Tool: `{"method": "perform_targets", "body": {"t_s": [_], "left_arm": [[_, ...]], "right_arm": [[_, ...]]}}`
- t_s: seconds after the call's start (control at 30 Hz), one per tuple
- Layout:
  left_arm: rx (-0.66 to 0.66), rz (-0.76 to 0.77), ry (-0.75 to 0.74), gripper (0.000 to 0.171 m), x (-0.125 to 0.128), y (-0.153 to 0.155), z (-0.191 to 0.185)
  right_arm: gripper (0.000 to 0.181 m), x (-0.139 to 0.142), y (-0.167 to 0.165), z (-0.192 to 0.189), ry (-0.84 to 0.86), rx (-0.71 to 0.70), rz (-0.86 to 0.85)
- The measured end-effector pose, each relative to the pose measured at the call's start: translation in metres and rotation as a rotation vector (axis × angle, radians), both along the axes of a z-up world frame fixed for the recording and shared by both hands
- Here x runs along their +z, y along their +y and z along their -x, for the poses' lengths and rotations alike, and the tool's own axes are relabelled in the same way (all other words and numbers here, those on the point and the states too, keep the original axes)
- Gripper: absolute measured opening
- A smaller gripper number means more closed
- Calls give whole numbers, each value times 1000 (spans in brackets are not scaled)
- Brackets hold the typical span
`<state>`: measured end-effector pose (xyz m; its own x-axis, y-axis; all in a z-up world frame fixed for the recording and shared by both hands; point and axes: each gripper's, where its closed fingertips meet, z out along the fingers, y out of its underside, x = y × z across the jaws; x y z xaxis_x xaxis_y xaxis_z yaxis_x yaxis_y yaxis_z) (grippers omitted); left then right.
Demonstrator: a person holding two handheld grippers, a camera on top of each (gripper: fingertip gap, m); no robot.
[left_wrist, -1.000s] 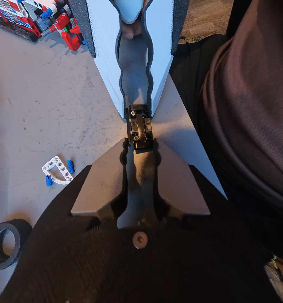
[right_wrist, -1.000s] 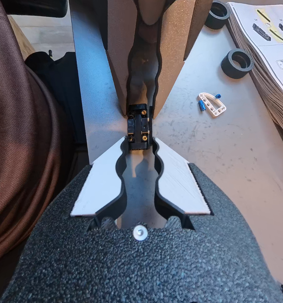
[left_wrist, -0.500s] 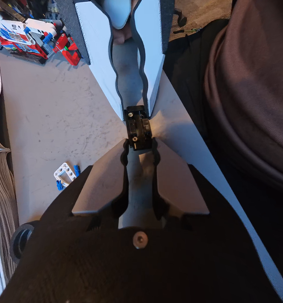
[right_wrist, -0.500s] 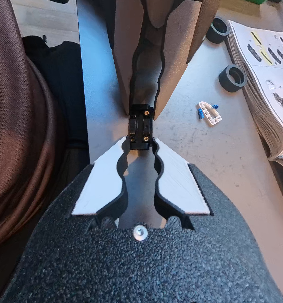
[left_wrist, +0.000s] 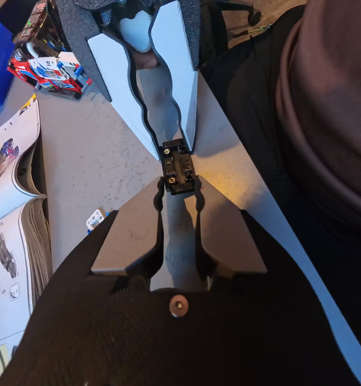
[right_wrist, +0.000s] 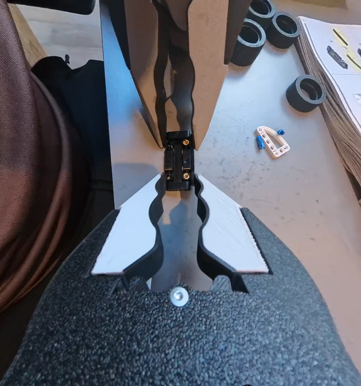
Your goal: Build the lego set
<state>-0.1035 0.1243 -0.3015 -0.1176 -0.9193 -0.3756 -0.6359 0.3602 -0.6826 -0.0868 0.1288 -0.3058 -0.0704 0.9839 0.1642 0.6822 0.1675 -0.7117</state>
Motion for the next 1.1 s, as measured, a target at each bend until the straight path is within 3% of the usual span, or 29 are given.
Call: {"method": "perform_targets", "body": {"t_s": [0.57, 0.97, 1.03, 1.1], "left_arm": [[28, -38, -7, 25, 1, 3, 1], [83, -337, 37, 25, 6, 28, 12], [94, -459, 61, 26, 8, 36, 14], [106, -596, 100, 25, 10, 43, 15]], "right_arm": [[27, 2, 2, 1, 13, -36, -133], [28, 10, 28, 13, 47, -40, -468], [28, 13, 33, 13, 60, -74, -476], [31, 20, 31, 13, 113, -95, -370]]}}
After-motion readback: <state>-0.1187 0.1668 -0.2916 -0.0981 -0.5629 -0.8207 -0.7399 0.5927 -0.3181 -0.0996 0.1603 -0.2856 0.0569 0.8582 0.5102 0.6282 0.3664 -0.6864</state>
